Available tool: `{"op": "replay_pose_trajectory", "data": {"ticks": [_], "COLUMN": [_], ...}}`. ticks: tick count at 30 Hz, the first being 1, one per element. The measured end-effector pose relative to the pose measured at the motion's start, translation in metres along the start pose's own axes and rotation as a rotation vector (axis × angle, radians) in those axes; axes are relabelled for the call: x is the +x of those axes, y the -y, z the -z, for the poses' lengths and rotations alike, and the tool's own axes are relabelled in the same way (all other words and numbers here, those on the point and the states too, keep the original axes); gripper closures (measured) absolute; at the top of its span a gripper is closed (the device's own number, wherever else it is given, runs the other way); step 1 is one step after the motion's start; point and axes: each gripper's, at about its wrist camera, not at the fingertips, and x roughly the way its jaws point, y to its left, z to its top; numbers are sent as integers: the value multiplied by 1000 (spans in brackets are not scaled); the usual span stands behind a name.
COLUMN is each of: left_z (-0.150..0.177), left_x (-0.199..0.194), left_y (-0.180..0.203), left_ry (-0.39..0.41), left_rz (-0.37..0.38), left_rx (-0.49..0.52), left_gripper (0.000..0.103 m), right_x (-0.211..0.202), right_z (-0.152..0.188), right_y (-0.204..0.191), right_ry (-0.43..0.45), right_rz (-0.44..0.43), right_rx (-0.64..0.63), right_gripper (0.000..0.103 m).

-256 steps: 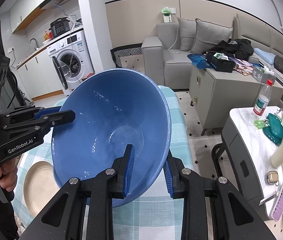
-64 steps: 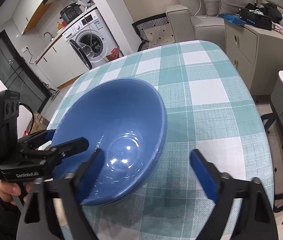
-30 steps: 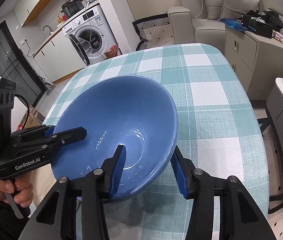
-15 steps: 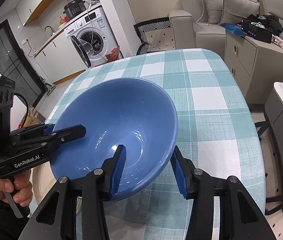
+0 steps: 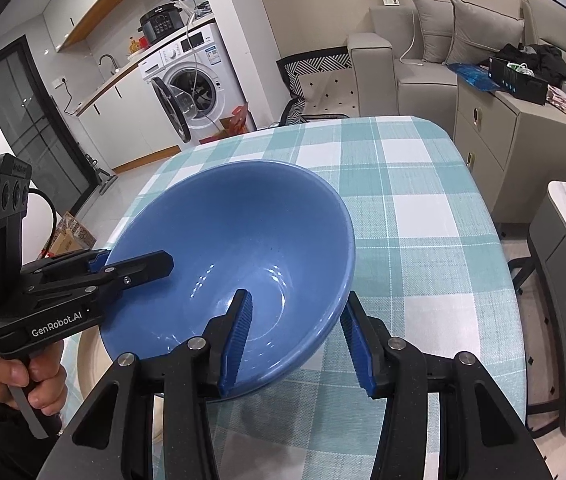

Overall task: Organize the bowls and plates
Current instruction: 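Carry the blue bowl with both grippers over the other blue bowl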

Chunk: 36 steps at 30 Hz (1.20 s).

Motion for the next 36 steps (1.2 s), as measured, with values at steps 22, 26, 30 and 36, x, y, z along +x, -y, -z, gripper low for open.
{"op": "replay_pose_trajectory", "data": {"ticks": [22,26,30,36], "left_z": [11,14,18,24], "left_x": [-38,-43,-48,-52], "left_y": [-23,-27,-30,-31], "left_ry": [55,62,65,64], "left_rz": [-58,-67,-77,-95], "left_rx": [-43,-53,-64,-76], "left_gripper": [73,73,73,73], "right_x": [-7,-8,-7,-9], "right_z": [-8,-8,-9,-8], "right_y": [-42,-48,-51,-57], "right_ry": [20,22,20,21], "right_rz": [-52,-65,-77,-89], "right_rx": [-75,-86,-95,-106], "right_gripper": [56,56,56,56]}}
